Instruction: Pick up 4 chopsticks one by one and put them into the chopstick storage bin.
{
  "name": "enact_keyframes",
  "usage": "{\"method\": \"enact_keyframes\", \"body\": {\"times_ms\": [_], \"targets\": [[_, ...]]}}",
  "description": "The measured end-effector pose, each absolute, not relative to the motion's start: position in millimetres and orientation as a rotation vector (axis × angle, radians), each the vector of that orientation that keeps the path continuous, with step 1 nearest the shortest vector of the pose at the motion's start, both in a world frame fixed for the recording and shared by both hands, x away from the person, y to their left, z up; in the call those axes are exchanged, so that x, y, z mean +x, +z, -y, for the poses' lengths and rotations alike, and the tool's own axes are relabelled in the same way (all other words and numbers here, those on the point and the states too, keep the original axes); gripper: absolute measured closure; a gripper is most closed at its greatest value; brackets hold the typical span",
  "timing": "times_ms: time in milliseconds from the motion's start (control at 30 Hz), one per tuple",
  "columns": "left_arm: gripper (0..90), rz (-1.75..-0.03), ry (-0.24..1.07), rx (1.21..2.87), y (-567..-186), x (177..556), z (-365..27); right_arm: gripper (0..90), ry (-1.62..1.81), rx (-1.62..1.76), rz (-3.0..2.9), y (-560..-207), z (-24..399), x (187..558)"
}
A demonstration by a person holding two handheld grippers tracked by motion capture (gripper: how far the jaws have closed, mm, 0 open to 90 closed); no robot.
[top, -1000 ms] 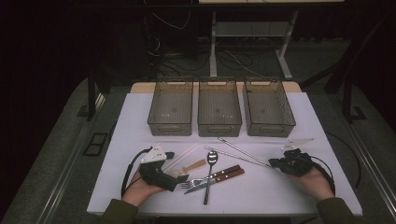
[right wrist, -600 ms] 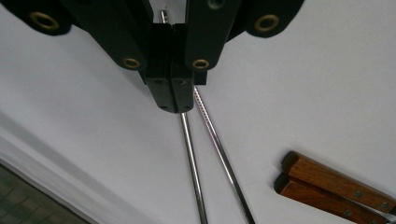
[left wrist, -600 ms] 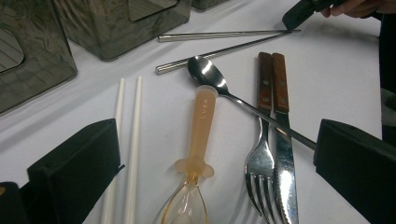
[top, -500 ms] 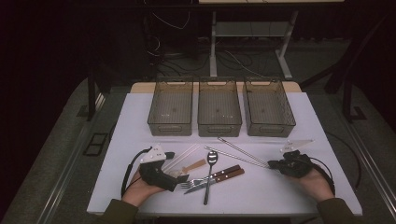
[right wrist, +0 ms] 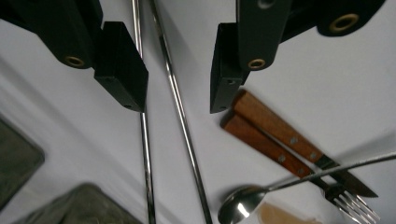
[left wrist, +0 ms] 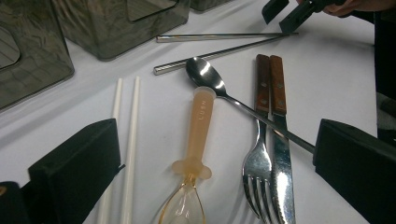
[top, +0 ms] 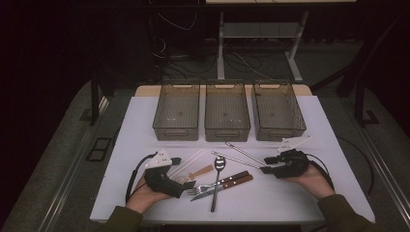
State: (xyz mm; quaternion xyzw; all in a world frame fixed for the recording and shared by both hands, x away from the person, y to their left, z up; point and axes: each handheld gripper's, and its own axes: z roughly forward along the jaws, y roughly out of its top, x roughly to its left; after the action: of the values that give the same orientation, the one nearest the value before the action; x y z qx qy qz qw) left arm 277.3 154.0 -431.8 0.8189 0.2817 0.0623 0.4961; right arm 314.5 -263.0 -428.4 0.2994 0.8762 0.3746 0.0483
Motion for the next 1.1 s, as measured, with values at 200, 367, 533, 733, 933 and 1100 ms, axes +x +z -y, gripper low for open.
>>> {"method": "enact_keyframes", "body": {"times_ms": [200, 367, 533, 733, 933, 1100], "targets": [[0.6, -0.684, 0.148, 1.983, -432.1, 277.7, -154.0, 63.2, 1.136, 0.852, -2.724, -428.8, 246.9, 330.3], [0.6, -0.682, 0.142, 1.991, -432.4, 278.0, -153.7, 69.2, 1.101, 0.813, -2.737, -434.1, 234.5, 338.7], [0.6, -0.687, 0.136, 1.981, -433.1, 278.2, -153.8, 74.6, 1.105, 0.788, -2.766, -438.1, 221.7, 345.5], [0.6, -0.679, 0.134, 1.985, -433.6, 278.1, -153.2, 79.4, 1.068, 0.757, -2.789, -444.1, 211.8, 349.4], [0.6, -0.678, 0.132, 1.986, -433.6, 278.0, -153.1, 82.8, 1.031, 0.692, -2.779, -445.3, 210.9, 346.8], [0.6, -0.675, 0.131, 1.986, -433.5, 277.8, -152.9, 85.0, 1.046, 0.677, -2.775, -446.2, 210.5, 345.6]]}}
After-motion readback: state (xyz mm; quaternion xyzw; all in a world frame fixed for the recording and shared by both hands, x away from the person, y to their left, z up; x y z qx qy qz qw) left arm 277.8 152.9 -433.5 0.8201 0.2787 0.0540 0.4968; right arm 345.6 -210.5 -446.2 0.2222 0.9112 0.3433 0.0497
